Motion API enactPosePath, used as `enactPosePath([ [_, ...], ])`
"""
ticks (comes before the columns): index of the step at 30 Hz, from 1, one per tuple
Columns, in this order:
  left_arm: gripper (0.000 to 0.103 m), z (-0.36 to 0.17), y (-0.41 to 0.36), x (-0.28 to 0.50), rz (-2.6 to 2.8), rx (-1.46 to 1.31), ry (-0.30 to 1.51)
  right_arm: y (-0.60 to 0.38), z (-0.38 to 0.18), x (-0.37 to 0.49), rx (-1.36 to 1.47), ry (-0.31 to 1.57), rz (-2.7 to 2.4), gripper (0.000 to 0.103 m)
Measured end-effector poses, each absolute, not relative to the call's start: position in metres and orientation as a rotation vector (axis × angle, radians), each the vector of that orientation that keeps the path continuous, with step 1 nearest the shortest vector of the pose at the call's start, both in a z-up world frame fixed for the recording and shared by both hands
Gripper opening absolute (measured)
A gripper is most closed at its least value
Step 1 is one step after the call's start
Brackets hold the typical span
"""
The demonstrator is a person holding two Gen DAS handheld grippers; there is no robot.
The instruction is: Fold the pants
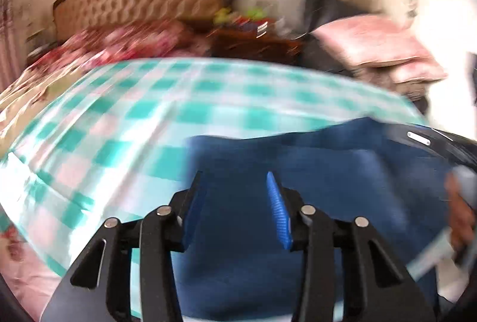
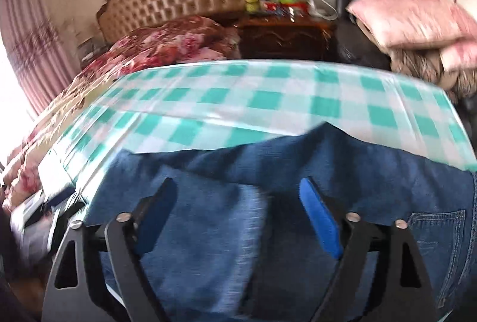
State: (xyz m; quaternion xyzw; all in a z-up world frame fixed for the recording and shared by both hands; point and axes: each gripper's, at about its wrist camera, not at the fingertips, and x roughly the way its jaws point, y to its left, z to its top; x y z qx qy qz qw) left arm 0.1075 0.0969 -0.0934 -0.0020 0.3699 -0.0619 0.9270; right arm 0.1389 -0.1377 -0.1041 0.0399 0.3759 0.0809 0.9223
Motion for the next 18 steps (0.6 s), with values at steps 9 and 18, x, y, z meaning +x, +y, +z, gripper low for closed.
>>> enactPosePath([
  [9, 0.079, -0.102, 0.1, 0.161, -0.126, -0.015, 0.8, -0.106, -0.16, 0.148, -0.035, 0.91, 0.029, 0.088],
  [18, 0.015, -0.132, 0.075, 0.188, -0.182, 0.068, 0.916, -0.109, -0.188, 0.15, -0.002, 1.01, 0.01, 0.089],
])
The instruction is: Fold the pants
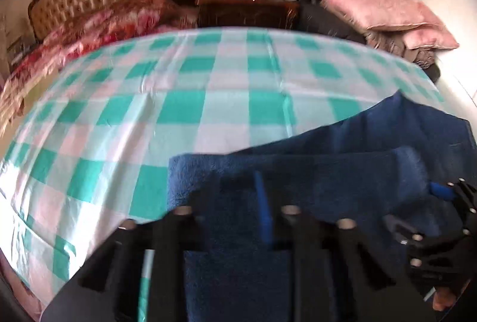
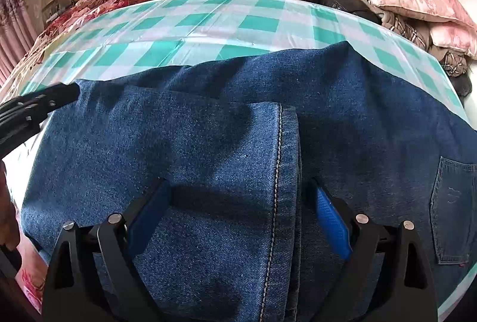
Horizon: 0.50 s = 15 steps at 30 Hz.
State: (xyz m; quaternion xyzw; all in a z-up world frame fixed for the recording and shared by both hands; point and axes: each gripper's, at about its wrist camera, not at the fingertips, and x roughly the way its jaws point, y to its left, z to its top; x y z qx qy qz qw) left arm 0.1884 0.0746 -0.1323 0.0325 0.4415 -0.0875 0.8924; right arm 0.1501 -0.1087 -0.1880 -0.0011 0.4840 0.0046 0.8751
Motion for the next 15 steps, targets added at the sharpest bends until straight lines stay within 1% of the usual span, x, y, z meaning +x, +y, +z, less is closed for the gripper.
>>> enactPosePath([
  [2, 0.002, -0.143, 0.088, 0.198, -0.14, 0.034, 0.952, -0.108, -0.188, 0.15, -0.008, 1.01, 0.011, 0.089],
  [3, 0.002, -0.145, 0.094, 0.202, -0.144, 0.0, 0.957, -0.108, -0.188, 0.15, -0.008, 1.009, 0.012, 0.09],
  [6, 0.002, -0.136, 0.101, 0.197, -0.142, -0.032, 0.912, -0.108, -0.188, 0.15, -0.008, 1.007, 0.014, 0.09],
  [8, 0.005, -0.127, 0.094, 0.189, -0.172, -0.006, 0.881, -0.109, -0.188, 0.15, -0.006, 1.004, 0.014, 0.091],
  [10, 0.009, -0.137, 0.091, 0.193, -0.125, 0.051, 0.928, -0.109, -0.188, 0.15, -0.006, 1.002, 0.011, 0.091],
  [11, 0.009, -0.148, 0.096, 0.198, -0.117, 0.031, 0.969, -0.109, -0.188, 0.15, -0.006, 1.003, 0.011, 0.091],
  [13, 0.008, -0.142, 0.105, 0.194, -0.112, -0.019, 0.952, -0.109, -0.188, 0.15, -0.006, 1.003, 0.013, 0.091],
  [15, 0.012, -0.118, 0.107, 0.172, -0.115, -0.004, 0.857, -0.108, -0.187, 0.15, -0.009, 1.002, 0.015, 0.091],
])
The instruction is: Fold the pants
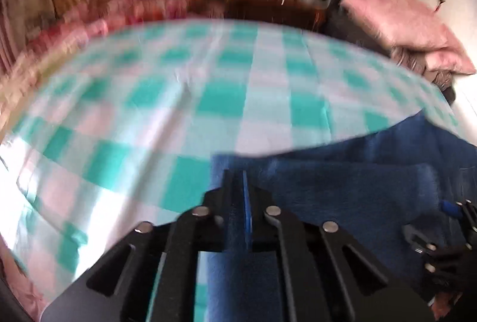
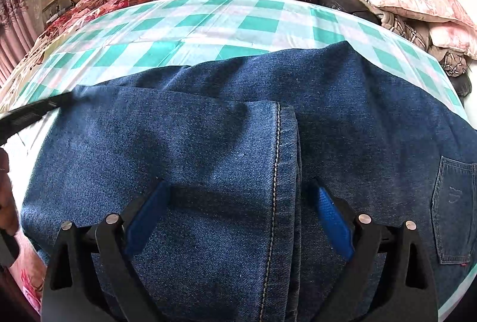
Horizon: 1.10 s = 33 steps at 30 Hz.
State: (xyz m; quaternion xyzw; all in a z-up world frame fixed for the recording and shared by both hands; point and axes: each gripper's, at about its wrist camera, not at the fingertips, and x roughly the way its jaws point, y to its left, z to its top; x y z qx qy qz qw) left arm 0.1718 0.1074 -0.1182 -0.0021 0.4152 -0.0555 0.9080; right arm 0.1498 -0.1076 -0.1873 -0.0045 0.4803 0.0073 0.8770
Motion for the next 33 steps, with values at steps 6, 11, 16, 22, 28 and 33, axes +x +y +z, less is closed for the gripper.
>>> enactPosePath([
  [6, 0.021, -0.124, 0.098, 0.08, -0.248, -0.032, 0.837, -0.107, -0.188, 0.15, -0.008, 0.989, 0.012, 0.091],
  [11, 0.02, -0.156, 0.111, 0.056, -0.163, -0.044, 0.884, -0.108, -0.188, 0.149, -0.009, 0.986, 0.011, 0.091],
  [16, 0.03, -0.14, 0.122, 0.05, -0.134, -0.057, 0.827, -0.108, -0.188, 0.149, -0.006, 0.989, 0.011, 0.091],
  [22, 0.035, -0.144, 0.128, 0.053, -0.099, -0.069, 0.86, -0.116, -0.164, 0.121, -0.014, 0.886, -0.04, 0.08],
  [28, 0.016, -0.105, 0.115, 0.1, -0.192, -0.081, 0.785, -0.123, -0.17, 0.095, -0.013, 0.925, -0.023, 0.046],
  [33, 0.015, -0.129, 0.092, 0.178, -0.194, -0.013, 0.934, -0.123, -0.178, 0.096, -0.036, 0.94, -0.023, 0.044],
])
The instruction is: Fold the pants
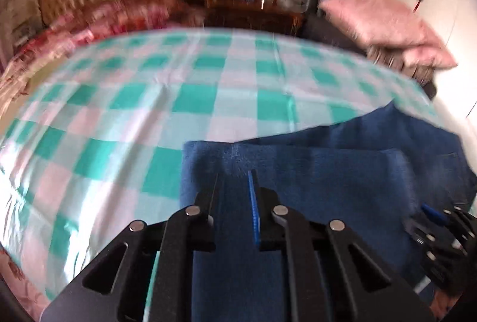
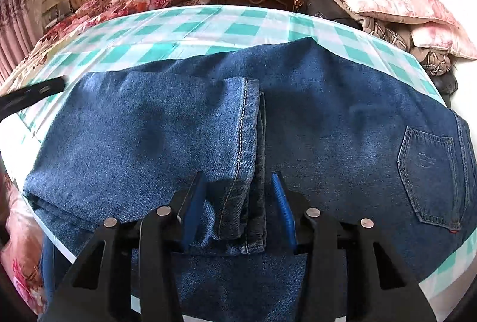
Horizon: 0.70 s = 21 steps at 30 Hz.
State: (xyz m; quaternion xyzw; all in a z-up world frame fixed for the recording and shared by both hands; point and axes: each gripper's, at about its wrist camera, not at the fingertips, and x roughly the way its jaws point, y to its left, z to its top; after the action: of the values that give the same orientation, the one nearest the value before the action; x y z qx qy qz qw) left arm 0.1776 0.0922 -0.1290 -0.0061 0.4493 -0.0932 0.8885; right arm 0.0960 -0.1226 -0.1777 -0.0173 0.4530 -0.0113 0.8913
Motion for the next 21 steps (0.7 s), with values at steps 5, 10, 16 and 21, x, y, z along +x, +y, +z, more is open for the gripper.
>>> enactPosePath([
  [5, 0.02, -0.144, 0.097, 0.187, -0.148, -0.009, 0.969, -0.124, -0.18, 0.094, -0.03, 0.94, -0.033, 0.045],
  [10, 0.035, -0.128, 0.126, 0.129, -0.12, -0.121, 0.874, -0.121, -0.18, 0.094, -0.05, 0.93, -0.043, 0.045],
  [16, 0.035, -0.139, 0.159, 0.053, -0.141, -0.288, 0.864, -0.121, -0.178, 0.097, -0.084, 0.941, -0.051, 0.054],
  [21, 0.035, -0.161, 0.169, 0.037, -0.172, -0.373, 0.895, -0.114, -0.174, 0.102, -0.158, 0.969, -0.08, 0.061],
])
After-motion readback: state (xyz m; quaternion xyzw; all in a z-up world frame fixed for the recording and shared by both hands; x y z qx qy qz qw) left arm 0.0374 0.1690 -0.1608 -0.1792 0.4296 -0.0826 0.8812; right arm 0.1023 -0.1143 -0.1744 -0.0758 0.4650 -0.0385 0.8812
